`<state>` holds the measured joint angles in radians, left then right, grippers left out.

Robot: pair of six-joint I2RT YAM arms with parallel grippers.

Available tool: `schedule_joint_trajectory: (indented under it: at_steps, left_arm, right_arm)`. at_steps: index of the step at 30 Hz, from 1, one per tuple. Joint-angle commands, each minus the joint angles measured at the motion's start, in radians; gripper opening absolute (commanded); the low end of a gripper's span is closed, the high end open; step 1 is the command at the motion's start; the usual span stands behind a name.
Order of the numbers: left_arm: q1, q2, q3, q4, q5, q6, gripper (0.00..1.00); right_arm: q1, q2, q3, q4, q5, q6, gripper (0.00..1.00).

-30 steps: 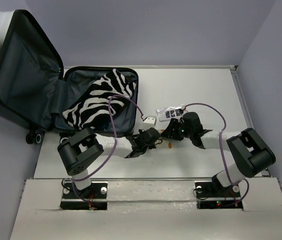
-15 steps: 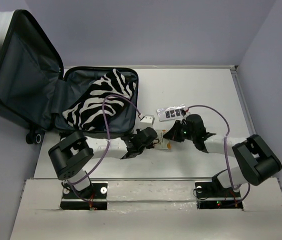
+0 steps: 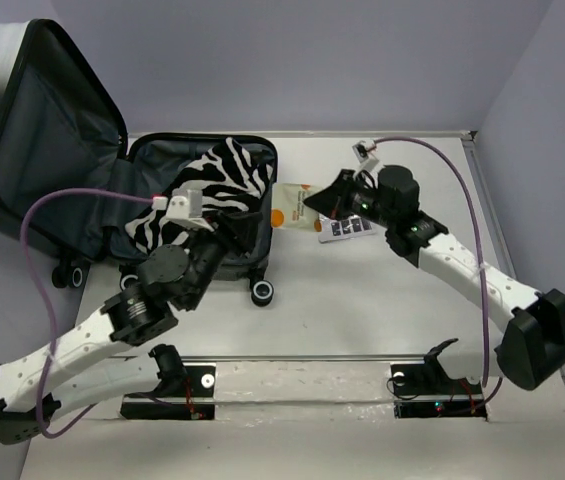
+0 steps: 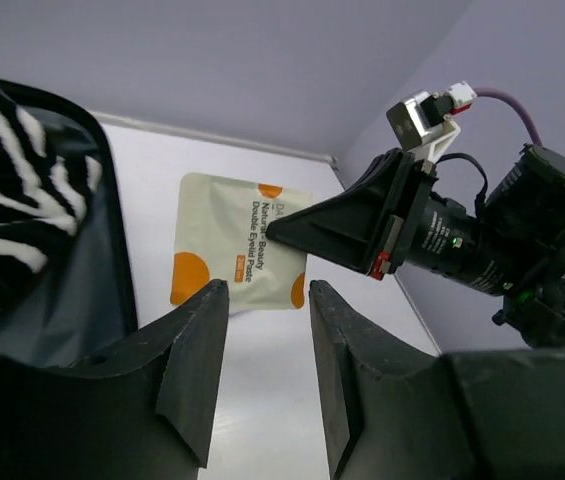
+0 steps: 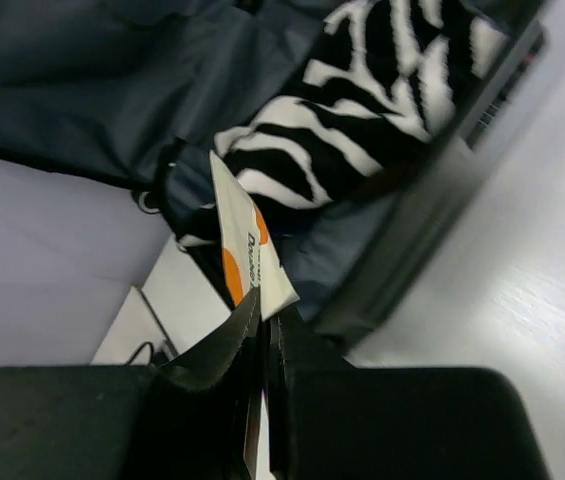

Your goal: Pack the luggage

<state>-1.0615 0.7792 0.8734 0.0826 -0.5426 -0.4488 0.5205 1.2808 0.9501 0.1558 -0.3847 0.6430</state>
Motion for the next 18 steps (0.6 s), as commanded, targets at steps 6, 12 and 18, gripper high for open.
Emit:
schedule_joint_trajectory:
  at_steps: [6, 12, 18]
  left_arm:
    - [-0.006, -0.178, 0.099, -0.293, -0.253, 0.104, 0.64]
    - [-0.008, -0.280, 0.067, -0.376, -0.417, 0.139, 0.72]
    - [-0.005, -0.311, 0.018, -0.362, -0.421, 0.147, 0.75]
  right_arm:
    - [0.203, 0.516, 0.591, -0.052, -0.025, -0.005, 0.07]
    - [0.240, 0.903, 1.073, -0.151, -0.074, 0.041, 0.96]
    - [0.196, 0.792, 0.970, -0.280, 0.079, -0.101, 1.00]
